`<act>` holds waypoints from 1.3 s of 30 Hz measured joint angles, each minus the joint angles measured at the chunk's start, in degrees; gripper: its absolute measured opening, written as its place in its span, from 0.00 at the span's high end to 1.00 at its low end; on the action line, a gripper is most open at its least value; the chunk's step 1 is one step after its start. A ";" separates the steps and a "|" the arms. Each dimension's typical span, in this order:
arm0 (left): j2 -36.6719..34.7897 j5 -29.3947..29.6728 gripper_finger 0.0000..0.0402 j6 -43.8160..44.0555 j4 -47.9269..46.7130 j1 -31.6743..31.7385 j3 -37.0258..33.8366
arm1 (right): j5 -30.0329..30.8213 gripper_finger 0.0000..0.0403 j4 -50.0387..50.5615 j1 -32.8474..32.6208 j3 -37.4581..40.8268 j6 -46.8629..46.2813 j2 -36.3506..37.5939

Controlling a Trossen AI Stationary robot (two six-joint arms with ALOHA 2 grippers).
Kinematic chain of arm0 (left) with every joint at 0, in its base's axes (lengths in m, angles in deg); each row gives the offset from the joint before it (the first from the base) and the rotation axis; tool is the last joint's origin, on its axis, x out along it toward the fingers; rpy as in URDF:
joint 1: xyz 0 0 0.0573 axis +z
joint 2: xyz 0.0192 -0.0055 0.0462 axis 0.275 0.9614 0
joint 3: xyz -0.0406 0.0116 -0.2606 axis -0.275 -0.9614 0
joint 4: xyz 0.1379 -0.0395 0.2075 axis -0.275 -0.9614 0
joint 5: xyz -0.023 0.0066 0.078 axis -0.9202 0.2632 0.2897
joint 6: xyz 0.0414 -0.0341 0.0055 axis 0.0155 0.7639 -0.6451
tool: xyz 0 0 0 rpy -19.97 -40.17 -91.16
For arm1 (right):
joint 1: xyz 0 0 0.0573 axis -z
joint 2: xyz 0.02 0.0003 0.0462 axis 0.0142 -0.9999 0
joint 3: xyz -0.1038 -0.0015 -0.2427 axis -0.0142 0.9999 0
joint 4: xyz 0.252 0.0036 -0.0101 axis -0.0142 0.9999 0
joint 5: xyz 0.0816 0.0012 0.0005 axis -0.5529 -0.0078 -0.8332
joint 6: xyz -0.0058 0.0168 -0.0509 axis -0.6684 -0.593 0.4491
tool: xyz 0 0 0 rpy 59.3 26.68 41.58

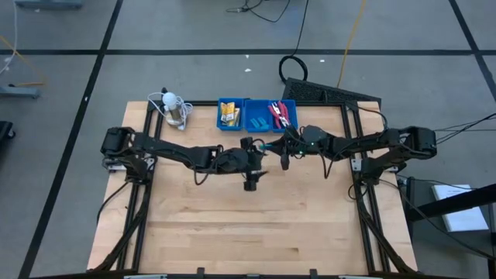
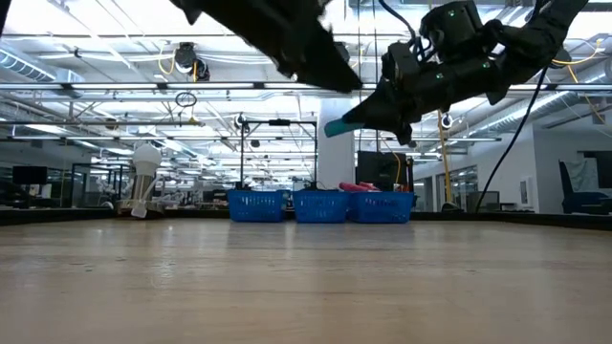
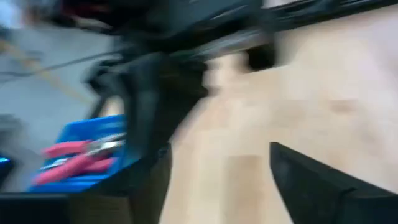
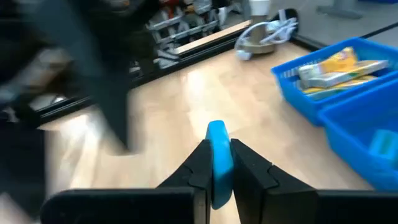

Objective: Pick & Place School Supplies
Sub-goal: Put the blue eraser into the middle blue bin

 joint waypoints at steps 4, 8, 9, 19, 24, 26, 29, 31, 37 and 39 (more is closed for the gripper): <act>-5.40 -14.06 0.21 1.26 -3.30 1.91 -0.93 | 1.09 0.93 0.11 1.24 0.00 0.25 0.00; -12.39 -29.67 0.13 0.79 -1.38 5.79 -5.70 | 6.14 0.93 0.12 3.13 -0.01 2.75 0.00; -14.27 -32.13 0.11 1.50 -0.25 6.95 -7.61 | 7.12 0.93 0.20 3.80 -0.07 3.13 0.00; -29.63 -32.30 0.04 13.58 23.46 15.51 -30.24 | 7.19 0.93 0.53 12.02 -6.55 7.55 -9.20; -33.34 -32.28 0.05 17.58 27.61 17.35 -34.96 | 7.01 0.93 2.95 15.23 -14.68 10.28 -17.71; -34.57 -32.30 0.06 18.21 27.16 18.03 -35.84 | 7.01 0.93 4.16 16.60 -18.43 10.99 -20.76; -36.00 -32.14 0.07 18.72 26.21 18.71 -36.74 | 7.05 0.93 8.71 18.13 -23.35 11.58 -25.02; -36.02 -32.23 0.07 19.11 26.08 18.86 -37.01 | 7.17 0.92 10.74 18.67 -25.32 11.05 -26.87; -35.98 -32.24 0.05 22.85 25.98 18.86 -37.05 | 7.10 0.70 11.65 18.46 -26.47 8.74 -27.69; -35.93 -32.24 0.04 23.17 25.86 18.86 -37.05 | 7.10 0.64 11.92 18.45 -26.47 8.66 -27.67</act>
